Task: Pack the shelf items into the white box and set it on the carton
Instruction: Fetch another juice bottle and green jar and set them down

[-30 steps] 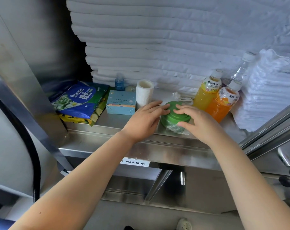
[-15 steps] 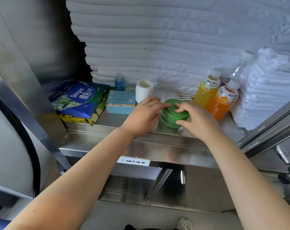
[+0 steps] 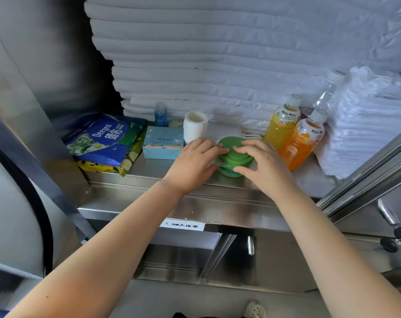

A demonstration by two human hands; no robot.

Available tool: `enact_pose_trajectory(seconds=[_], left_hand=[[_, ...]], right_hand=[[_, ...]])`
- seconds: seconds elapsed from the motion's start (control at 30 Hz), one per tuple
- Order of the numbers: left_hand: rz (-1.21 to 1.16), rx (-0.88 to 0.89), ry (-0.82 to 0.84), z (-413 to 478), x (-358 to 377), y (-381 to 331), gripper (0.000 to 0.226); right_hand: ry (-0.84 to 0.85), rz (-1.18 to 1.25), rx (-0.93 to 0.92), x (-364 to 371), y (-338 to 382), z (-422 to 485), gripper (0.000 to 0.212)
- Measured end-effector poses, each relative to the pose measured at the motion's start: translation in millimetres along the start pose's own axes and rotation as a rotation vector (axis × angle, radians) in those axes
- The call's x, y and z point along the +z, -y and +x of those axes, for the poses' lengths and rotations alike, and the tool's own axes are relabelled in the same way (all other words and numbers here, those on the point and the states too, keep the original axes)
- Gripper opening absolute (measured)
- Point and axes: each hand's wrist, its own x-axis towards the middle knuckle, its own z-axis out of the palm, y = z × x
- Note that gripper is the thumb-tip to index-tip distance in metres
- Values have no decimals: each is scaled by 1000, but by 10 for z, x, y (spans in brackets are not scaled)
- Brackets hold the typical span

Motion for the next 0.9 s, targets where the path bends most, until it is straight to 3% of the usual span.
enact_pose_trajectory(seconds=[0.17, 0.9], left_hand=[[23, 9, -31, -60, -28, -6, 37], [-128, -118, -117, -119, 38, 70, 35]], right_hand=[[107, 110, -16, -23, -59, 98, 45], [146, 217, -45, 65, -44, 241, 48]])
